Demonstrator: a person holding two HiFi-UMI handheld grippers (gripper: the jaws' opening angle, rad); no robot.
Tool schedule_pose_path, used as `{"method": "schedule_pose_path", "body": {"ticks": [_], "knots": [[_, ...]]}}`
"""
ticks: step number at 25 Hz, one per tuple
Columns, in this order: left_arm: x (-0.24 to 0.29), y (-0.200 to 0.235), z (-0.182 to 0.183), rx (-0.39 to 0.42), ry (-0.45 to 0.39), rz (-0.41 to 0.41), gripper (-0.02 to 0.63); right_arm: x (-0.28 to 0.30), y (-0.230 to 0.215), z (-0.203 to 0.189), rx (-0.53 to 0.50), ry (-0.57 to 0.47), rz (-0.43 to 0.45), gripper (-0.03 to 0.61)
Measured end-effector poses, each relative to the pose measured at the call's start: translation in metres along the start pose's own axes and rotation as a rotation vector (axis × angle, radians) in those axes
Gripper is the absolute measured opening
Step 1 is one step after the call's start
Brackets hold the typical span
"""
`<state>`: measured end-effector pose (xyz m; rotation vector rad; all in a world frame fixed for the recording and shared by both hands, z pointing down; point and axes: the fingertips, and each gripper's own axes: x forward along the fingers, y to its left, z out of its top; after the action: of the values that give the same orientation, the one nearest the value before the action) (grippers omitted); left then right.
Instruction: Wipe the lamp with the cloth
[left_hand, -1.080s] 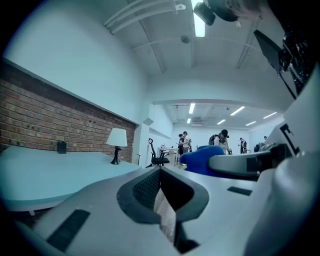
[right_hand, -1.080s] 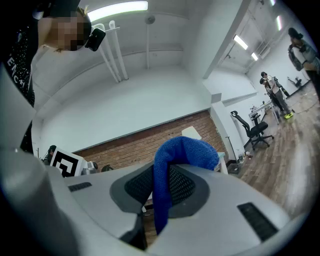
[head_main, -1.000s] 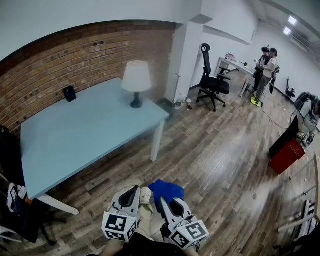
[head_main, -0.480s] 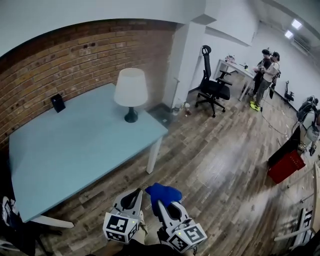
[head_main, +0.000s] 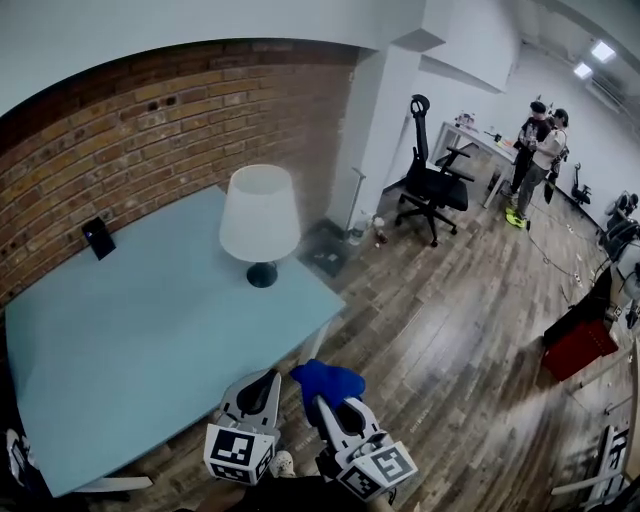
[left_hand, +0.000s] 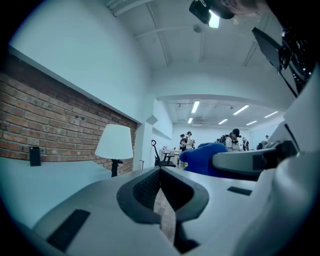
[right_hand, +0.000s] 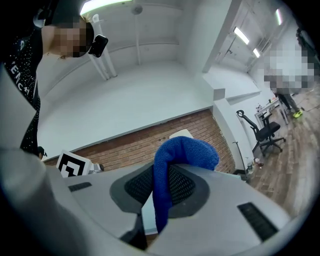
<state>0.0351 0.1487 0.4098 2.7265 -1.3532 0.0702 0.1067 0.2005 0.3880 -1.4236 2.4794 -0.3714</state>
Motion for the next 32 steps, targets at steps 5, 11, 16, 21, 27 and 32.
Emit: {"method": "schedule_pose_path", "body": {"ticks": [5, 11, 16, 21, 27, 32], "knots": [[0.024, 0.028, 0.004, -0.034, 0.001, -0.007, 0.009, 0.040, -0.013, 0.002, 0.010, 0.008, 0.012, 0.061], [0.043, 0.036, 0.026, -0.034, -0.036, -0.042, 0.009, 0.074, -0.024, 0.017, -0.043, 0.027, 0.041, 0.061], [0.065, 0.065, 0.029, -0.035, -0.040, -0.011, 0.009, 0.112, -0.034, 0.023, -0.094, 0.023, 0.091, 0.061], [0.095, 0.104, 0.031, -0.044, -0.040, 0.041, 0.009, 0.159, -0.055, 0.029, -0.067, 0.002, 0.156, 0.061], [0.131, 0.170, 0.067, 0.013, -0.075, 0.105, 0.009, 0.232, -0.076, 0.105, -0.170, -0.101, 0.303, 0.061], [0.151, 0.220, 0.103, 0.050, -0.112, 0.159, 0.008, 0.286, -0.096, 0.189, -0.119, -0.145, 0.503, 0.061]]}}
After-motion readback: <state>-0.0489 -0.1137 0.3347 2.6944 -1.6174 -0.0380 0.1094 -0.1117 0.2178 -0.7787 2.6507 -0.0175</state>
